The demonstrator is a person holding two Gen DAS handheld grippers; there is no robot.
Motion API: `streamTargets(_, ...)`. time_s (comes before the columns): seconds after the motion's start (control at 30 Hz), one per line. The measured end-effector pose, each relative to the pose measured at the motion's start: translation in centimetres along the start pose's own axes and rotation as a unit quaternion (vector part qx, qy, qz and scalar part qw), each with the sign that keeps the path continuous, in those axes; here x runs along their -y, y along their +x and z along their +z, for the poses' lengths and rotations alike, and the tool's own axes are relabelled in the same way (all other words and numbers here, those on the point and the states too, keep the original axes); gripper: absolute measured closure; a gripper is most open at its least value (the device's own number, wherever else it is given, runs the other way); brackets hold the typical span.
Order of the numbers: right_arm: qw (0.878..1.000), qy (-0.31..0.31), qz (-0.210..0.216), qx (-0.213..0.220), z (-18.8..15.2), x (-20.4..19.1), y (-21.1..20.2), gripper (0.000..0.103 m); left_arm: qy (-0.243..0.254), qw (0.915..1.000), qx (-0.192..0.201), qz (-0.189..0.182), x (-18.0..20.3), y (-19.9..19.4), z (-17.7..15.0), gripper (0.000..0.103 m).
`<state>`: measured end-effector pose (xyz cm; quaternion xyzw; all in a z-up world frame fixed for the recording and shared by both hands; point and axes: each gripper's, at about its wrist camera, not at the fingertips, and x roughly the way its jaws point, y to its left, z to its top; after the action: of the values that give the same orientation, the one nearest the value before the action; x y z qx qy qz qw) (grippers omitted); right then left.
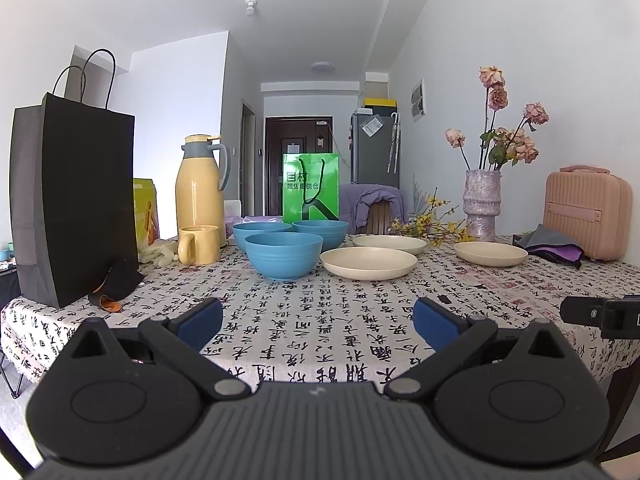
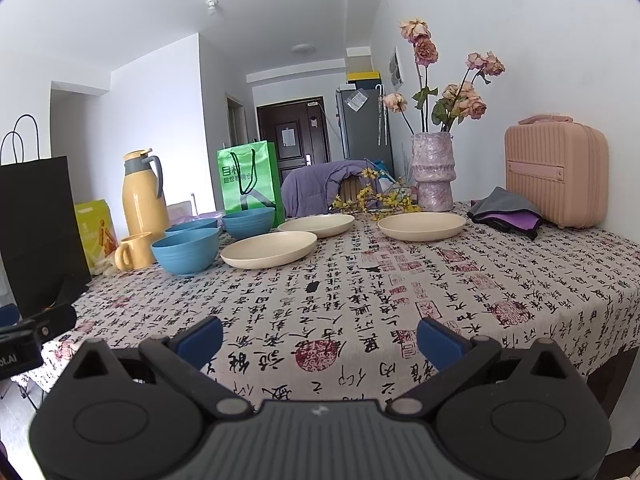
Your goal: Organize plates and bowls
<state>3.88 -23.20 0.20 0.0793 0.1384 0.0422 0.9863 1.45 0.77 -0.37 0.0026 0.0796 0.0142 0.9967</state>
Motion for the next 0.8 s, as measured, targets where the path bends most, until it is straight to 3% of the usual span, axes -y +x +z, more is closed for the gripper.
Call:
streamTargets(0.33,1.000,0.001,0.005,0.015,0.4,0.3,0.7,0.000,-0.009,0.9999,-0.007,0.010,-0.4,1.2,0.2,0.000)
streamTargets(0.57,1.000,-0.012,-0.005,0.023,1.0,1.3,3.3,0.000,-0.028,0.9988,-0.039,0.014,-0.3,5.9,0.7,0.000)
streamTargets(0.8,0.999,-0.006,-0.020,0.037,3.1,3.2,6.1,0.000,-0.008,0.9983,-0.055,0.020,1.4,9.7,1.7,0.000)
